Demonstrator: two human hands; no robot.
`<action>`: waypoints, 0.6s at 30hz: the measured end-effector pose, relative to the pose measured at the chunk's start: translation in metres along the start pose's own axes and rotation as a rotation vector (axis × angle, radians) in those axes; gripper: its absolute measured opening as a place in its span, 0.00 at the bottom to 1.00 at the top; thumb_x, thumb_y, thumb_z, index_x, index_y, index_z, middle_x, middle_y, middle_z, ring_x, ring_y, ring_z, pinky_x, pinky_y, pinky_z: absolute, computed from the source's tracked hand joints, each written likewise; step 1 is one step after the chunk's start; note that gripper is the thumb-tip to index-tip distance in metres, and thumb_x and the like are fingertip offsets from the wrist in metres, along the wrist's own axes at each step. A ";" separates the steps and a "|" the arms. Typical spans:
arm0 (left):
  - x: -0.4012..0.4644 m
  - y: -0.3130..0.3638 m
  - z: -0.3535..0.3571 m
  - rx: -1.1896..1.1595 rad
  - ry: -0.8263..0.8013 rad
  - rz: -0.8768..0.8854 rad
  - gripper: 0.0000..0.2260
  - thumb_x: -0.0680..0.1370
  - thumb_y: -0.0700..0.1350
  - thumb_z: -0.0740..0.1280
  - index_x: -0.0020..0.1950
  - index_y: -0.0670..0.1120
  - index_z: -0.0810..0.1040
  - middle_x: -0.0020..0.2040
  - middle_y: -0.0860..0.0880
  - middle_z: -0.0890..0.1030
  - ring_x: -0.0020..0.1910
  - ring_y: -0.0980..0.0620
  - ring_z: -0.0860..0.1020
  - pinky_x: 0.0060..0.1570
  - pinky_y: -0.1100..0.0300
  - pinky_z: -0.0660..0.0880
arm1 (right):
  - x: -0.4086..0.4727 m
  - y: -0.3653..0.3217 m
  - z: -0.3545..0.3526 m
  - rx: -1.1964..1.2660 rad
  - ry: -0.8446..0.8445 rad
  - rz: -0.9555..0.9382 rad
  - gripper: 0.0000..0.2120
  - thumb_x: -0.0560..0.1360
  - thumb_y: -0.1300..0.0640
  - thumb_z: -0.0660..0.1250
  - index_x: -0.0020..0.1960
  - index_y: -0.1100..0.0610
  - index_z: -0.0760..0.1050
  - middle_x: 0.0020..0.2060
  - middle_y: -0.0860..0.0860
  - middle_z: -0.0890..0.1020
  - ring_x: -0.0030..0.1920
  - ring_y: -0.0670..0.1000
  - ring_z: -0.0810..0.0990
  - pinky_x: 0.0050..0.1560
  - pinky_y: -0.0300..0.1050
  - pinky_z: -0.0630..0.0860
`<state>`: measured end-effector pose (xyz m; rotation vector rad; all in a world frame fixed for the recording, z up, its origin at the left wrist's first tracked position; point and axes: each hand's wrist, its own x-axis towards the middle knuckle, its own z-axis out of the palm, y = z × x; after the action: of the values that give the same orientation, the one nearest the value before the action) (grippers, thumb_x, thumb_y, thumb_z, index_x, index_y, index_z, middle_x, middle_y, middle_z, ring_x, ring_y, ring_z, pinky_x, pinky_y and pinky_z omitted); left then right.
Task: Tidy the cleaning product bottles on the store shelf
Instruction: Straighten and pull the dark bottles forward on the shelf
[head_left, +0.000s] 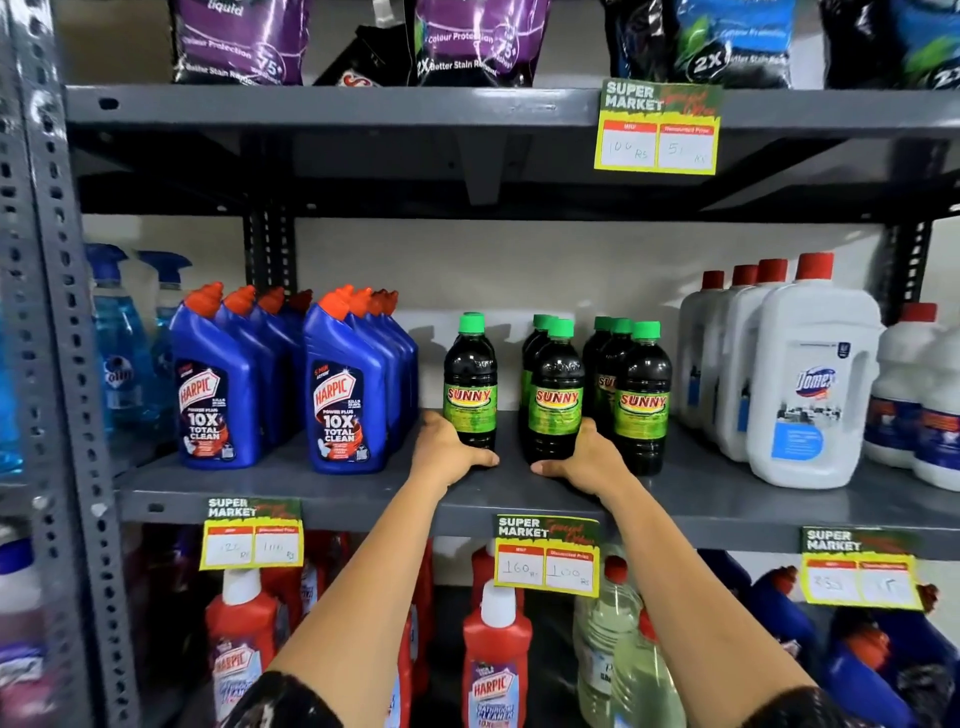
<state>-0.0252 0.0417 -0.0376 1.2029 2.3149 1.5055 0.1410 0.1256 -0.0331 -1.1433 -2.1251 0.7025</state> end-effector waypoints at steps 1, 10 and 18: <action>0.000 0.000 0.000 0.006 0.000 0.008 0.42 0.61 0.47 0.81 0.66 0.38 0.61 0.65 0.41 0.73 0.64 0.43 0.72 0.61 0.53 0.71 | 0.000 0.000 0.000 -0.004 -0.004 0.002 0.40 0.66 0.50 0.77 0.68 0.63 0.60 0.63 0.60 0.76 0.64 0.61 0.74 0.60 0.50 0.71; -0.002 0.000 -0.001 0.011 -0.007 0.036 0.38 0.61 0.47 0.81 0.63 0.39 0.64 0.62 0.42 0.75 0.61 0.44 0.74 0.57 0.53 0.72 | 0.000 0.001 0.001 -0.011 -0.013 0.008 0.39 0.67 0.50 0.77 0.68 0.63 0.59 0.63 0.60 0.76 0.64 0.61 0.74 0.60 0.51 0.72; -0.003 0.001 -0.001 0.030 -0.005 0.039 0.38 0.61 0.47 0.81 0.63 0.39 0.64 0.62 0.42 0.76 0.61 0.44 0.74 0.58 0.52 0.73 | 0.001 0.001 0.001 -0.031 -0.031 -0.008 0.38 0.69 0.51 0.75 0.68 0.65 0.58 0.64 0.60 0.75 0.65 0.61 0.74 0.61 0.51 0.71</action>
<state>-0.0231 0.0387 -0.0373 1.2647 2.3328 1.4833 0.1404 0.1269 -0.0345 -1.1463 -2.1728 0.6898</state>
